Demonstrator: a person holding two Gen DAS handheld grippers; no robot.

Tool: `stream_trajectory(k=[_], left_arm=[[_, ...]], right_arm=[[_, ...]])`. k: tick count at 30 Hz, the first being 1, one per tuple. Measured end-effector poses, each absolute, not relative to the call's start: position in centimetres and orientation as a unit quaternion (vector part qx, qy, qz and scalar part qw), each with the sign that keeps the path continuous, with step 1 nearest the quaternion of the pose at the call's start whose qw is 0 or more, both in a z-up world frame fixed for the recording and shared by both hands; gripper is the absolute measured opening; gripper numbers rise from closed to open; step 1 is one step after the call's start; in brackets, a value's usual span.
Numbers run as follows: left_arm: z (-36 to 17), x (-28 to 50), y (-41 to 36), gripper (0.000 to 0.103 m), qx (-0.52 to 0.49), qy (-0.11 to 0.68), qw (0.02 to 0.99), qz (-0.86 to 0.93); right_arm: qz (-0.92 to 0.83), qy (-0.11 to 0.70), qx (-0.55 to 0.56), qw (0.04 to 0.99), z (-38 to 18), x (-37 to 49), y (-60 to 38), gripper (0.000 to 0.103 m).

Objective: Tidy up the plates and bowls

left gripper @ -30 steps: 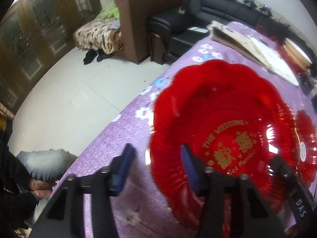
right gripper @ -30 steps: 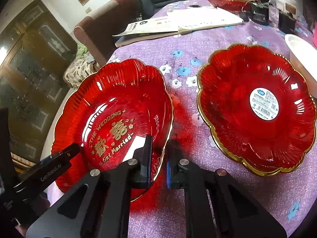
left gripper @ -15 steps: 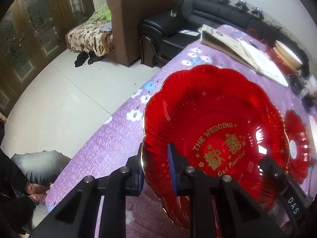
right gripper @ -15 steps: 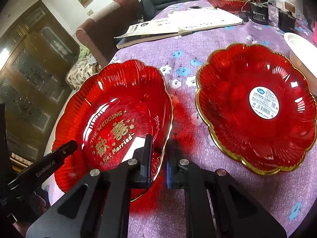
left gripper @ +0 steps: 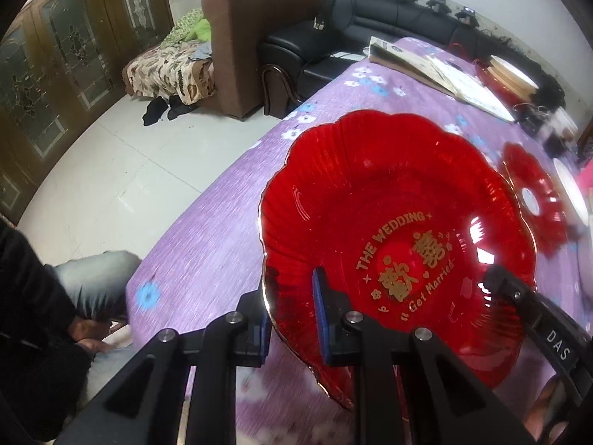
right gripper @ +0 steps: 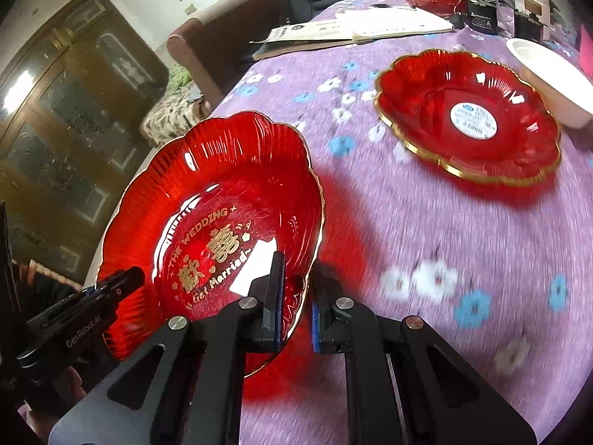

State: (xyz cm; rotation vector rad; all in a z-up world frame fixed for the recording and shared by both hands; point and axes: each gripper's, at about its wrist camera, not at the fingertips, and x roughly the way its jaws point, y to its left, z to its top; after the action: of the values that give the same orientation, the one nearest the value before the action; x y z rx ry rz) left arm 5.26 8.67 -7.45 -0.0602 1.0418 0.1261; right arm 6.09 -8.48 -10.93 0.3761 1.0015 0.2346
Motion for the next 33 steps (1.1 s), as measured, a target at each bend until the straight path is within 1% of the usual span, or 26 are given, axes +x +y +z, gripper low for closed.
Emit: stream_trajectory(k=[4, 5, 7, 8, 9, 10, 11, 12, 13, 14, 15, 16, 17, 21, 25, 27, 29, 31, 33], left_arm=[[-6.8, 3.9, 8.9, 0.019, -0.022, 0.485, 0.872, 0.069], [-7.2, 4.0, 8.9, 0.022, -0.014, 0.487, 0.870, 0.074], [-8.3, 4.5, 9.2, 0.022, -0.022, 0.500, 0.862, 0.082], [-9.1, 4.7, 9.5, 0.026, -0.033, 0.509, 0.856, 0.079], [-9.2, 4.4, 9.6, 0.027, -0.039, 0.503, 0.860, 0.075], [-8.9, 3.9, 9.5, 0.033, -0.030, 0.493, 0.865, 0.090], [-8.5, 3.4, 9.6, 0.045, -0.021, 0.485, 0.868, 0.103], [-7.9, 2.7, 9.6, 0.051, -0.006, 0.472, 0.873, 0.123], [-7.3, 2.0, 9.7, 0.063, 0.005, 0.460, 0.878, 0.135], [-6.6, 1.2, 9.8, 0.070, 0.015, 0.444, 0.884, 0.146], [-5.9, 0.4, 10.0, 0.072, 0.021, 0.427, 0.891, 0.151], [-5.3, -0.2, 10.2, 0.073, 0.024, 0.418, 0.895, 0.156], [-4.7, -0.7, 10.3, 0.073, 0.027, 0.408, 0.898, 0.162], [-2.1, -1.2, 9.5, 0.073, 0.015, 0.379, 0.915, 0.138], [-0.7, 0.9, 6.0, 0.075, 0.009, 0.377, 0.923, 0.073], [-0.6, 2.6, 3.7, 0.075, 0.006, 0.390, 0.920, 0.042], [-0.8, 4.9, 1.6, 0.075, -0.001, 0.408, 0.913, 0.006], [-1.3, 7.1, -0.9, 0.075, -0.009, 0.442, 0.897, -0.019], [-2.0, 10.2, -3.1, 0.075, -0.017, 0.476, 0.878, -0.047]], right_arm=[[0.124, 0.472, 0.177, 0.855, -10.5, 4.3, -7.9, 0.011], [0.123, 0.468, 0.170, 0.858, -10.5, 4.0, -7.6, 0.011], [0.130, 0.468, 0.158, 0.860, -11.1, 3.8, -6.9, 0.018], [0.132, 0.478, 0.150, 0.855, -11.7, 3.9, -6.7, 0.021], [0.139, 0.477, 0.145, 0.855, -11.9, 3.8, -6.6, 0.023], [0.137, 0.472, 0.139, 0.860, -11.8, 3.7, -6.7, 0.033], [0.123, 0.473, 0.121, 0.864, -11.4, 3.4, -6.9, 0.038], [0.123, 0.472, 0.114, 0.866, -11.1, 3.1, -7.1, 0.043], [0.135, 0.464, 0.112, 0.868, -10.7, 2.6, -7.6, 0.043], [0.140, 0.457, 0.112, 0.871, -10.5, 2.2, -8.2, 0.044], [0.145, 0.445, 0.118, 0.876, -10.1, 1.4, -9.3, 0.049], [0.147, 0.439, 0.123, 0.878, -10.0, 0.9, -10.0, 0.054], [0.152, 0.424, 0.136, 0.882, -9.7, 0.0, -11.5, 0.055], [0.133, 0.389, 0.176, 0.894, -9.0, -1.6, -16.7, 0.055], [0.062, 0.365, 0.197, 0.908, -8.3, -1.8, -21.7, 0.055], [0.038, 0.362, 0.222, 0.905, -8.2, -1.1, -23.5, 0.055], [0.010, 0.359, 0.222, 0.906, -7.9, 0.0, -24.7, 0.055], [-0.016, 0.371, 0.213, 0.904, -7.7, 1.8, -25.4, 0.054], [-0.017, 0.379, 0.245, 0.892, -7.8, 3.8, -26.3, 0.055]])
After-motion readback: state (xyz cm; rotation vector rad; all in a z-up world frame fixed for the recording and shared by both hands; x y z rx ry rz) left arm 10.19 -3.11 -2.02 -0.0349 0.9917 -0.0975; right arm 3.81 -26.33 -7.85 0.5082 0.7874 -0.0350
